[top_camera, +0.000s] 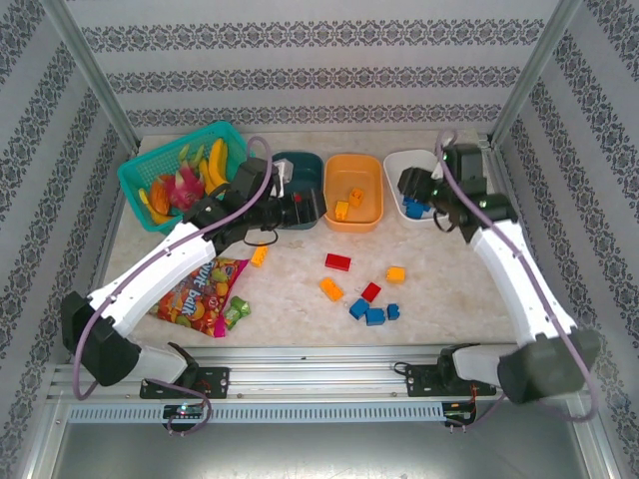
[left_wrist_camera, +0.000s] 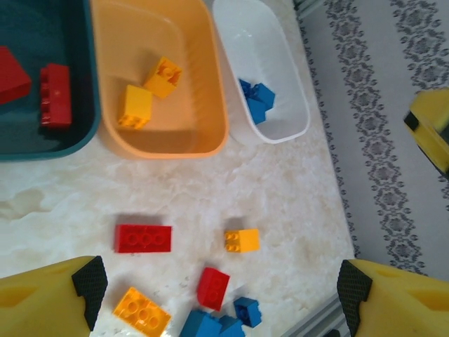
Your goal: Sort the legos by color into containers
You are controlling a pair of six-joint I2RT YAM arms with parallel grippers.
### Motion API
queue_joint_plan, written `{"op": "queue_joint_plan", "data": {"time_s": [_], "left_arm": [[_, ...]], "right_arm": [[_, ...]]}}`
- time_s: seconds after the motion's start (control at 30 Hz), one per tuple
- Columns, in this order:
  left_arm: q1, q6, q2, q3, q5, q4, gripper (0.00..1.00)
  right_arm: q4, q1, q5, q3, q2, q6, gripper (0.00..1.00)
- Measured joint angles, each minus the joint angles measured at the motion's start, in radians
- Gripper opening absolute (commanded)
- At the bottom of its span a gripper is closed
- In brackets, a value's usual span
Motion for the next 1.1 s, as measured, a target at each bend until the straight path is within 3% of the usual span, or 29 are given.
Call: {"op": "queue_joint_plan", "data": {"time_s": [0.23, 0.53, 0.7, 0.93, 1.1], "left_arm": [[0.000, -0.011, -0.050, -0.143, -0.033, -0.069, 0.85], [0.001, 0.007, 0.003, -0.223, -0.134, -0.208, 0.83], [0.026, 0.109, 0.128, -0.174, -0.188, -0.251, 0.78], [0.192, 0.287, 0.267, -0.134, -0.174, -0.250, 0.68], [0.230, 0.399, 0.383, -0.050, -0.156, -0.246, 0.56]], "right_arm": [[0.067, 0.220, -0.059, -0.288, -0.222, 0.003, 0.61], [0.109, 0.473, -0.140, -0.479, -0.224, 0.008, 0.62], [0.151, 0.498, -0.166, -0.511, -0.193, 0.016, 0.62], [0.177, 0.498, -0.165, -0.512, -0.179, 0.019, 0.62], [0.183, 0.498, -0.165, -0.512, -0.167, 0.023, 0.62]]}}
